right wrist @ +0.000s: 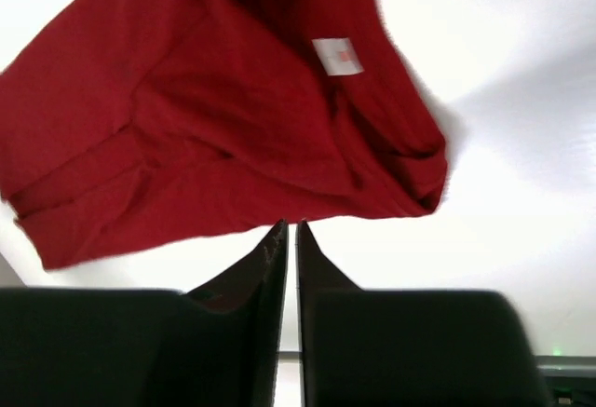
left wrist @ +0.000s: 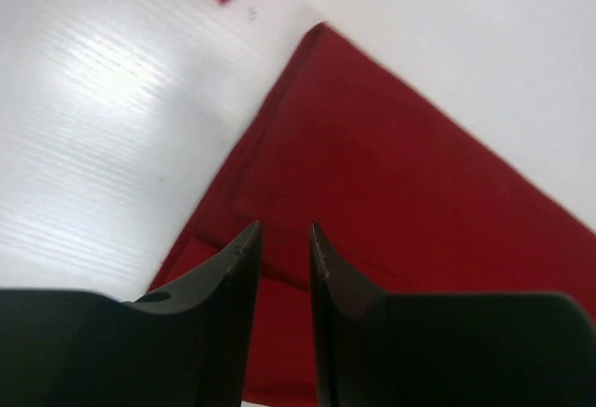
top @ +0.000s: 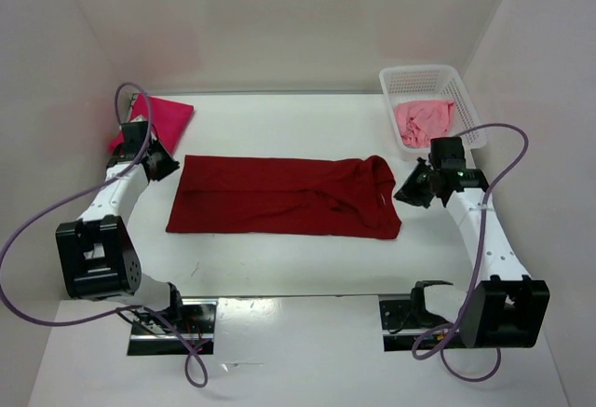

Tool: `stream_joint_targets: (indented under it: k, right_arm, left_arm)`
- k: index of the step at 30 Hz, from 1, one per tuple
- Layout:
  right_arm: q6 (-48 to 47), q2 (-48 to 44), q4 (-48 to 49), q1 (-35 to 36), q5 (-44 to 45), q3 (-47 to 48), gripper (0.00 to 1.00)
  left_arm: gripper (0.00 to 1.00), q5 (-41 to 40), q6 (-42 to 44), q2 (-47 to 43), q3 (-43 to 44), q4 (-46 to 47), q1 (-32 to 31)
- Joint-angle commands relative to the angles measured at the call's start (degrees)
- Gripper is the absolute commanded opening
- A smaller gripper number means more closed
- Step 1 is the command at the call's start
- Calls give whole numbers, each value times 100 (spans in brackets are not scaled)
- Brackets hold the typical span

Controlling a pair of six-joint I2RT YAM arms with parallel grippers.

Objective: Fold and stack the t-shirts
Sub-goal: Fold the other side of the tshirt into a rectangle

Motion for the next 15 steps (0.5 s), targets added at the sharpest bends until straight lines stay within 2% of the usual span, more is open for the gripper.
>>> stream_joint_targets:
  k: [1, 2, 3, 5, 6, 9, 10, 11, 14, 15]
  right_arm:
    - [-362, 42, 59, 530, 61, 420, 9]
    - [-363, 192, 60, 793, 60, 421, 4]
    - [-363, 351, 200, 1474, 60, 421, 0]
    - [-276, 850, 350, 2294, 417, 421, 0]
    - [-223, 1018, 481, 3003, 472, 481, 0]
    - [-90, 1704, 929, 3789, 780, 719, 0]
    - [-90, 1836, 930, 3862, 859, 789, 11]
    - [-90, 2081, 1009, 3863, 999, 946, 19]
    - [-222, 2477, 1211, 3863, 1211, 1184, 34]
    - [-283, 2584, 1212, 3863, 1211, 1255, 34]
  left_arm:
    - [32, 517, -250, -195, -119, 279, -195]
    - [32, 517, -250, -265, -119, 331, -337]
    - [31, 517, -250, -266, -119, 332, -469]
    - [31, 517, -311, -266, -172, 393, -794]
    - [31, 673, -364, -266, -172, 393, -882]
    - [31, 893, -417, -266, -321, 516, -1155]
    - [31, 895, -478, -266, -374, 586, -1208]
    - [29, 955, -479, -266, -479, 639, -1295]
    - [29, 1008, -549, -372, -646, 718, -1349]
    - [29, 1009, -549, -372, -647, 718, -1401]
